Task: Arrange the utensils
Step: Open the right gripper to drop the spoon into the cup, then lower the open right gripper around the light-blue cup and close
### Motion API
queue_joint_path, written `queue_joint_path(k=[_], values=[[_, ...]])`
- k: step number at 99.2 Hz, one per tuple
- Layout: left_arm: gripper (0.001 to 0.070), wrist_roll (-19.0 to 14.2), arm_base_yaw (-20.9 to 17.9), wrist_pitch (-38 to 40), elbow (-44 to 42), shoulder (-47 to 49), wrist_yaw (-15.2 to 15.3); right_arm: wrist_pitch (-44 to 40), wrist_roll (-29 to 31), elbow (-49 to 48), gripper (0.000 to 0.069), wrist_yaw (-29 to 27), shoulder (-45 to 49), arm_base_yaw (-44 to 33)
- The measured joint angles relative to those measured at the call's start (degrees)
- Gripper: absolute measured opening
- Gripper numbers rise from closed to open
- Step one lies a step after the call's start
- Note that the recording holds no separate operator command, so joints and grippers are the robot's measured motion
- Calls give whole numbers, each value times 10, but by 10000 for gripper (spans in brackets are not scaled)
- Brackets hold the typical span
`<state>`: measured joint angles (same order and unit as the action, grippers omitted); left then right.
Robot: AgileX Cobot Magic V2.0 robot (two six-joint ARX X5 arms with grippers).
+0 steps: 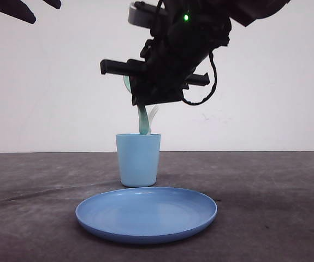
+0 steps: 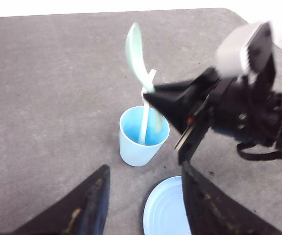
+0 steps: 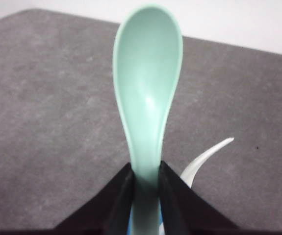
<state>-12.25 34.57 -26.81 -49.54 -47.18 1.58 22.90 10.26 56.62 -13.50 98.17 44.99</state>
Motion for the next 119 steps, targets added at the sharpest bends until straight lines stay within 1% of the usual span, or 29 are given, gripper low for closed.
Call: queue_joint_path(k=[4,14,21,33,48,59,73,77,80,90,94,100,119], values=[[274,0,0,0,0,0,0,0,0,0,156,0,0,0],[274,0,0,0,0,0,0,0,0,0,298,0,0,0],[274,0,0,0,0,0,0,0,0,0,353,0,0,0],[274,0,0,0,0,0,0,-15,0,0,379,0,-2,0],[274,0,0,-2,0,0,0,-73,0,0,382,0,-44,13],[274,0,0,-6,0,0,0,-139,0,0,382,0,-107,31],[274,0,0,-7,0,0,0,-248,5,0,389,0,-170,51],[274,0,0,-7,0,0,0,-276,9,0,415,0,-179,56],[274,0,0,-7,0,0,0,-296,13,0,450,0,-183,59],[274,0,0,-8,0,0,0,-349,38,0,626,2,-186,61],[274,0,0,-9,0,0,0,-367,50,0,683,2,-185,61],[274,0,0,-8,0,0,0,-379,66,0,681,2,-180,60],[274,0,0,-9,0,0,0,-368,110,0,681,3,-141,56]])
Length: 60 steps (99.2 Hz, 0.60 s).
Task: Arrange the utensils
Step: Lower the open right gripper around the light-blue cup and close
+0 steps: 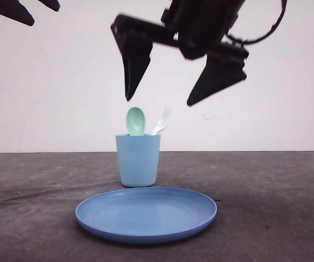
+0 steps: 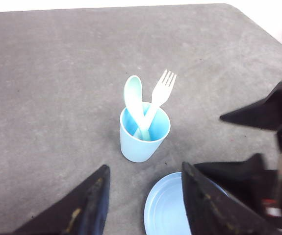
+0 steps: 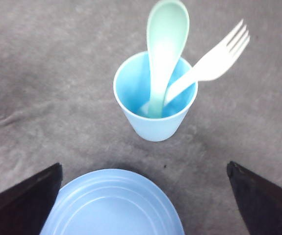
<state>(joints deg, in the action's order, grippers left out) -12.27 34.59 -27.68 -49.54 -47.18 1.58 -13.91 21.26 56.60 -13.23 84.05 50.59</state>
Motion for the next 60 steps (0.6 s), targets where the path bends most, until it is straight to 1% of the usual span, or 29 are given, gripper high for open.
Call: queue_joint_path(k=[11,26,32,46,60], values=[[274,0,0,0,0,0,0,10,27,0,681,17,36,-5],[274,0,0,0,0,0,0,47,52,0,681,32,82,-16],[274,0,0,0,0,0,0,69,57,0,681,36,94,-21],[274,0,0,-1,0,0,0,110,61,0,681,79,120,-41],[274,0,0,-1,0,0,0,111,62,15,681,88,159,-58]])
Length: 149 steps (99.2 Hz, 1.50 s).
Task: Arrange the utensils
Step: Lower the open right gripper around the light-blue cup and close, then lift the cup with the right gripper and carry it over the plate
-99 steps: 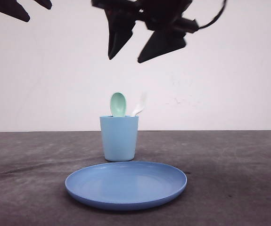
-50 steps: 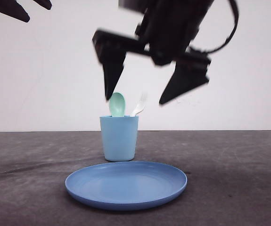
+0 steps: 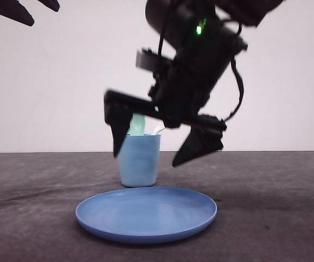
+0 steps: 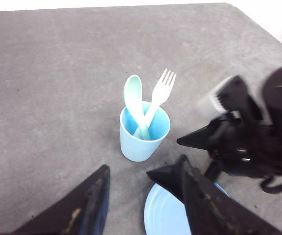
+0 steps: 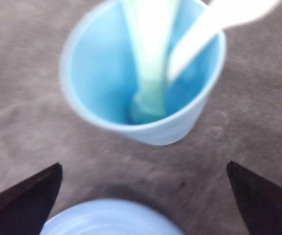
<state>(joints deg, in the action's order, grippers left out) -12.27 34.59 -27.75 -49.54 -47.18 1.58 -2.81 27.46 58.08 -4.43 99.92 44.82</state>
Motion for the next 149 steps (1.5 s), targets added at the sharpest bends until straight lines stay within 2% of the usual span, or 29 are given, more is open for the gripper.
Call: queue_joint_path(k=[28,48,62,81,94,102,129,149], values=[[274,0,0,0,0,0,0,-9,-14,86,681,14,66,-8],[274,0,0,0,0,0,0,-15,-22,113,678,12,101,-16],[274,0,0,-1,0,0,0,-9,-34,115,620,-3,101,-23],[274,0,0,-1,0,0,0,-8,-37,116,594,-2,101,-34],[274,0,0,-1,0,0,0,-7,-40,116,477,-2,101,-36],[274,0,0,-1,0,0,0,-7,-48,116,438,-2,101,-36],[274,0,0,-2,0,0,0,-30,-61,116,422,-3,89,-31],[274,0,0,-2,0,0,0,-94,-97,116,422,-3,4,-18]])
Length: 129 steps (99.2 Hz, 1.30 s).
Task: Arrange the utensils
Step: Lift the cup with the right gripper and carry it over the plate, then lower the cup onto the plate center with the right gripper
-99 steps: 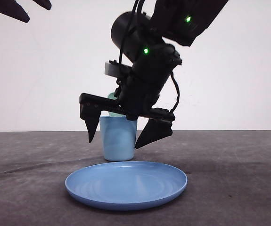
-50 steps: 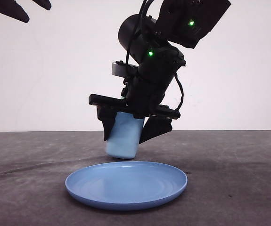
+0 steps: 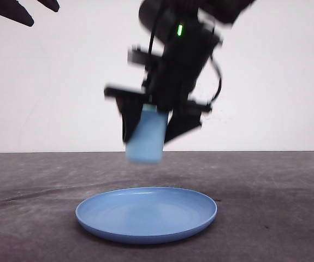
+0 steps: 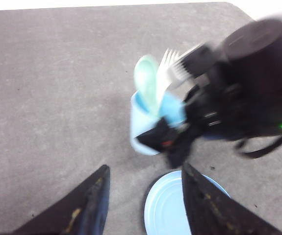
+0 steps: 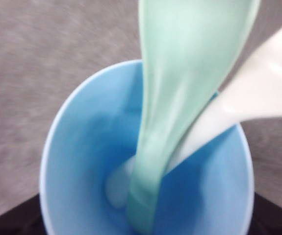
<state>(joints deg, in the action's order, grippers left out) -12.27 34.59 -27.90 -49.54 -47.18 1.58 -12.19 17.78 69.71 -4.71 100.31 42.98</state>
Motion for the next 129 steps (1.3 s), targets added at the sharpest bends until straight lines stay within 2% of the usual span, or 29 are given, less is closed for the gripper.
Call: queue_joint_path(k=[32,56,80,104,129], values=[[274,0,0,-2,0,0,0,-119,-42,0,421,0,-155,70],[274,0,0,-2,0,0,0,-153,-43,-2,421,-48,-176,118],[274,0,0,-8,0,0,0,-99,-23,-79,421,-89,-175,133],[274,0,0,-13,0,0,0,16,12,-181,417,-95,-161,159],[274,0,0,-14,0,0,0,42,33,-196,417,-130,-104,174]])
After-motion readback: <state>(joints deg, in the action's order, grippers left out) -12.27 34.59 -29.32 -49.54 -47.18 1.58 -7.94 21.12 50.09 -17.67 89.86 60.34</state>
